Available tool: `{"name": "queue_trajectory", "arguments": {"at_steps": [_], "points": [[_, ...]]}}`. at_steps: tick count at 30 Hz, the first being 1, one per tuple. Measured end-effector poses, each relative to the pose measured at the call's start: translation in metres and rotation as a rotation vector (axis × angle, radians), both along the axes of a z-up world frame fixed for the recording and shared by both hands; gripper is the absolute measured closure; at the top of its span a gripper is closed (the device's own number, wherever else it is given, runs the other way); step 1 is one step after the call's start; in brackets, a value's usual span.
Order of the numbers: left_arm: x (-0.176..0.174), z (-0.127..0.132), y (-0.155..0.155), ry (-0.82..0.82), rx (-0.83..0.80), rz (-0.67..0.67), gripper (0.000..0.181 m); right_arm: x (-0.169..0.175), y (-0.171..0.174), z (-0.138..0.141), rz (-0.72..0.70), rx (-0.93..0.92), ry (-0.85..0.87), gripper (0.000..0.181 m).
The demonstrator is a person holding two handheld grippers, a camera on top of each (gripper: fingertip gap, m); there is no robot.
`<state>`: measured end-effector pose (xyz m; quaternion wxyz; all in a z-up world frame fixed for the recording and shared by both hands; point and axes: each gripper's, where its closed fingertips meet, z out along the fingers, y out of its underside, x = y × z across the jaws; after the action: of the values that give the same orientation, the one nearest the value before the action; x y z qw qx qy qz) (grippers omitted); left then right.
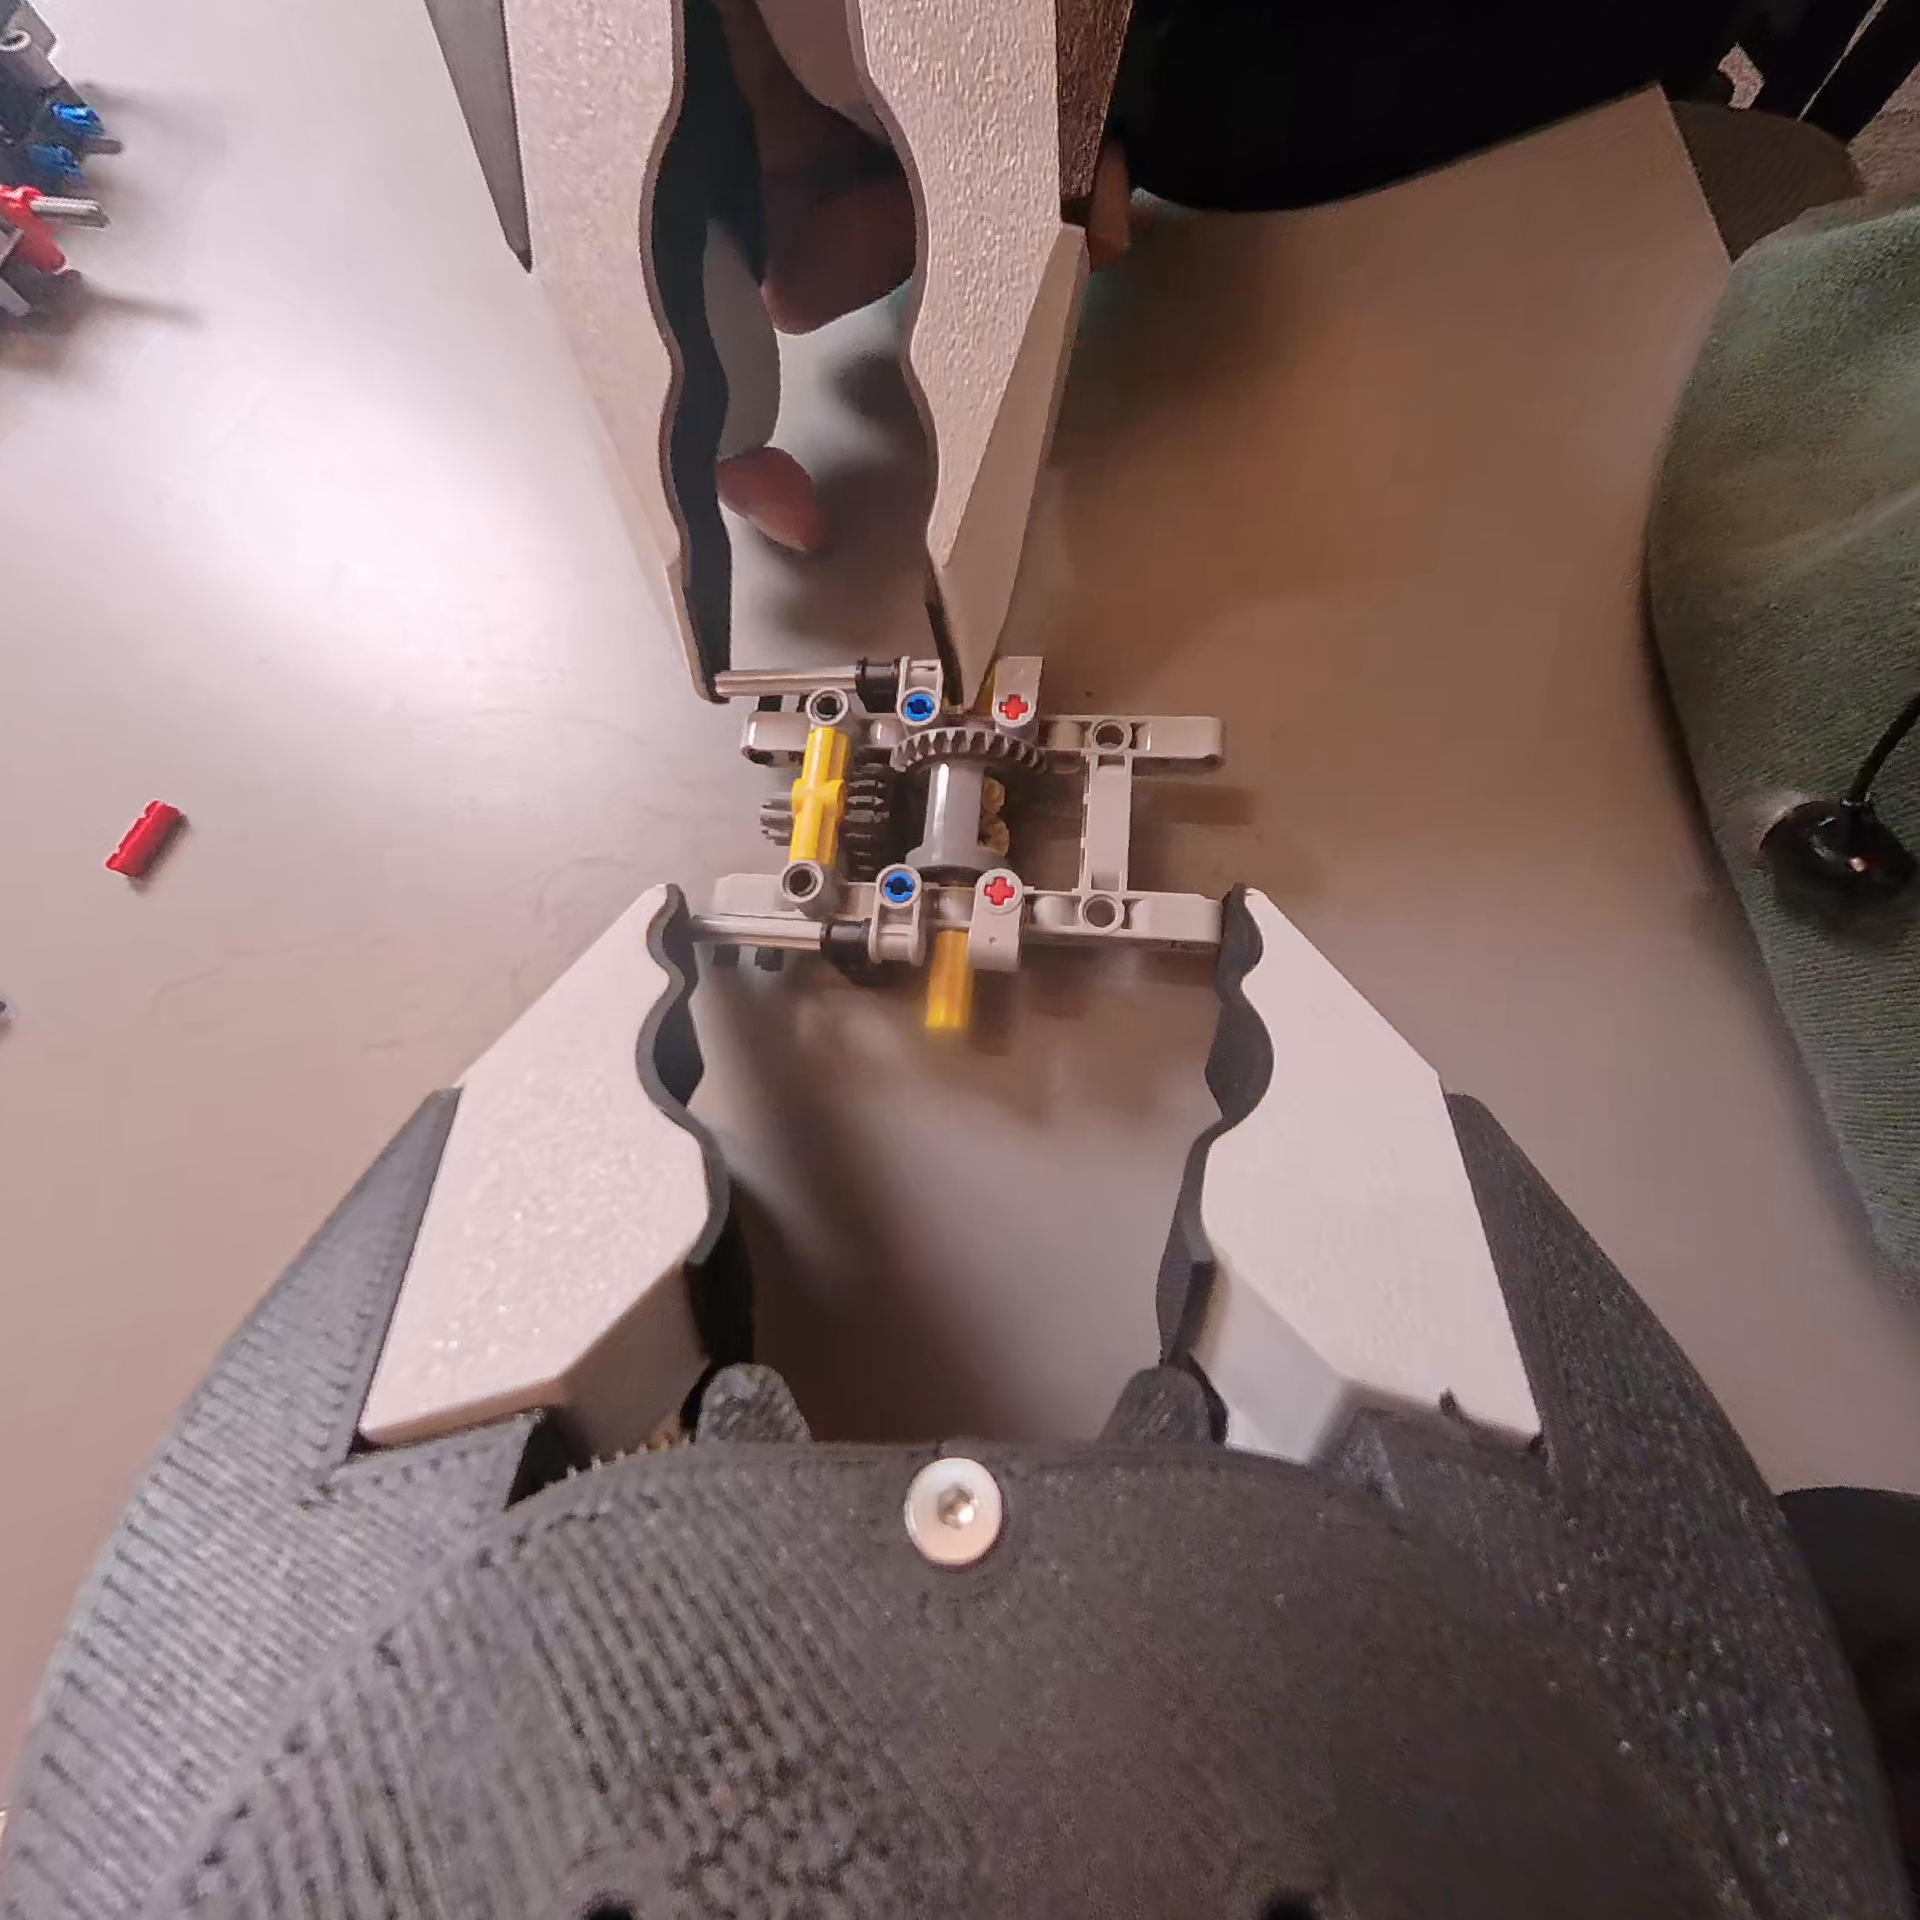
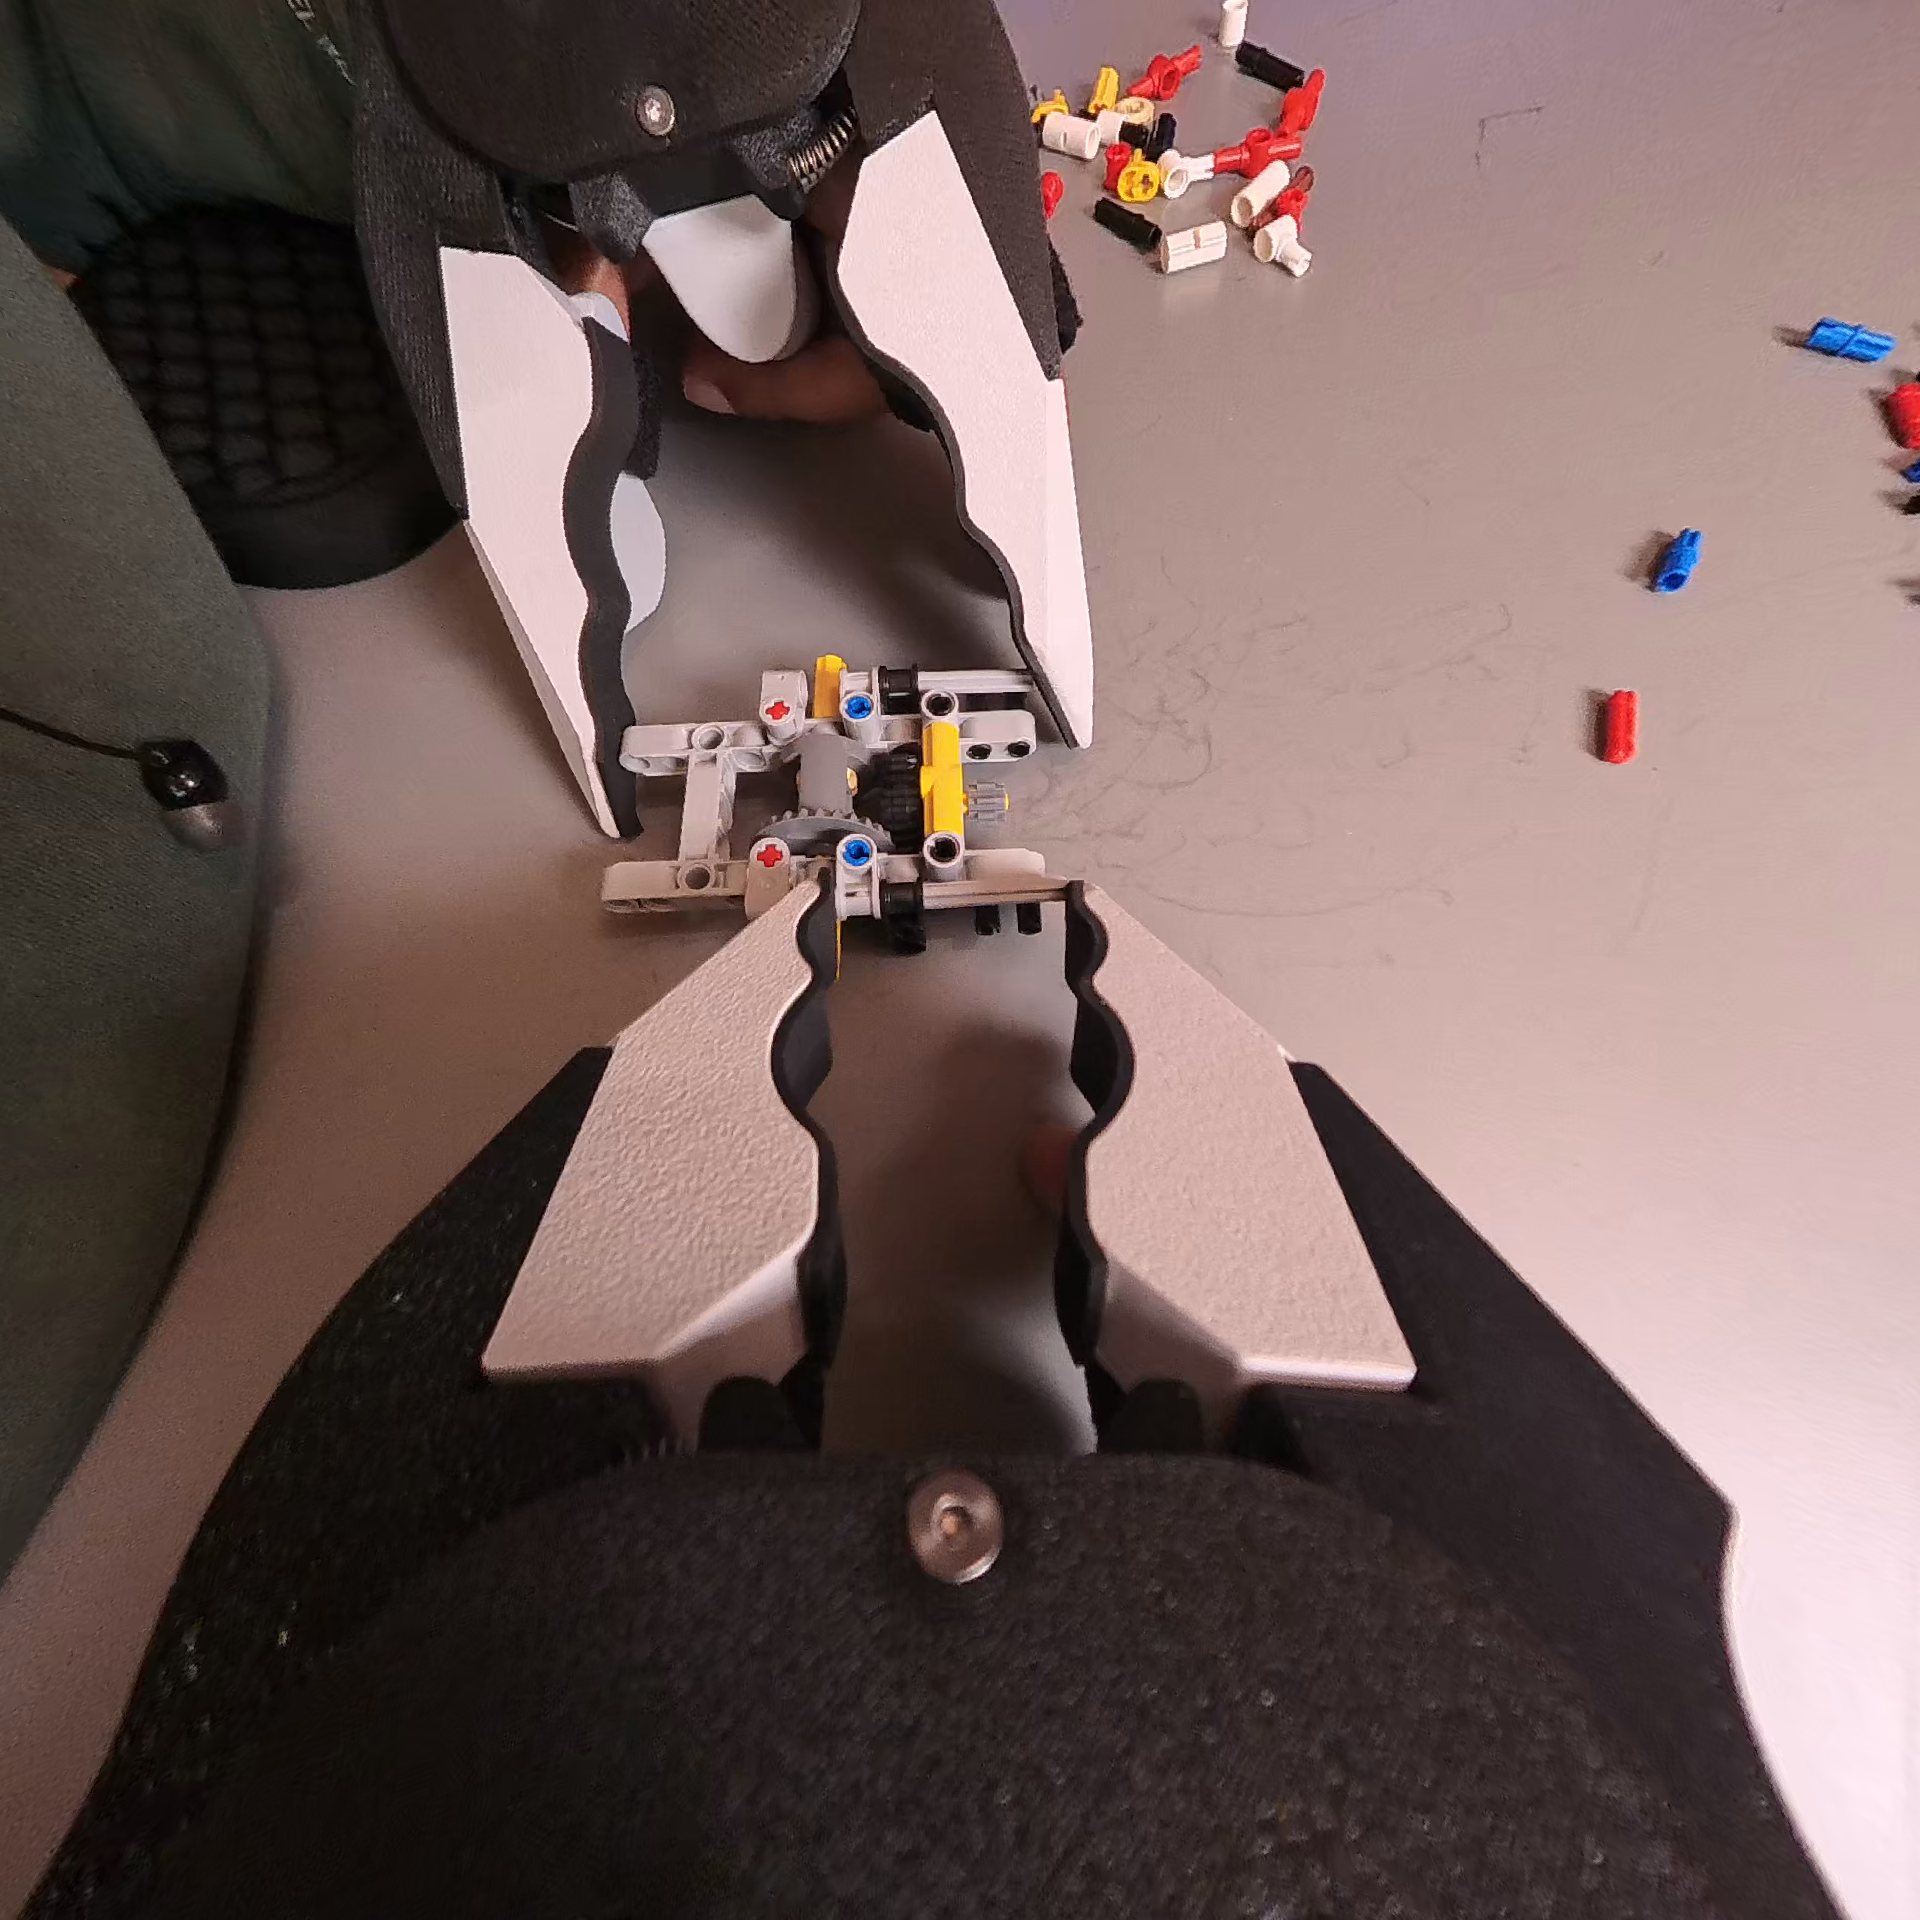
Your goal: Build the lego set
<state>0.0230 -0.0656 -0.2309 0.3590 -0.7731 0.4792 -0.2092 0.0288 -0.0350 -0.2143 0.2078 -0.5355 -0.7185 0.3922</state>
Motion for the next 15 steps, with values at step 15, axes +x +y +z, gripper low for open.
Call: {"name": "queue_trajectory", "arguments": {"at_steps": [15], "points": [[0.0012, 0.0013, -0.0005, 0.001, 0.023, -0.016, 0.082, -0.0006, -0.0030, -0.0003, 0.019, -0.039, -0.001, 0.138]]}}
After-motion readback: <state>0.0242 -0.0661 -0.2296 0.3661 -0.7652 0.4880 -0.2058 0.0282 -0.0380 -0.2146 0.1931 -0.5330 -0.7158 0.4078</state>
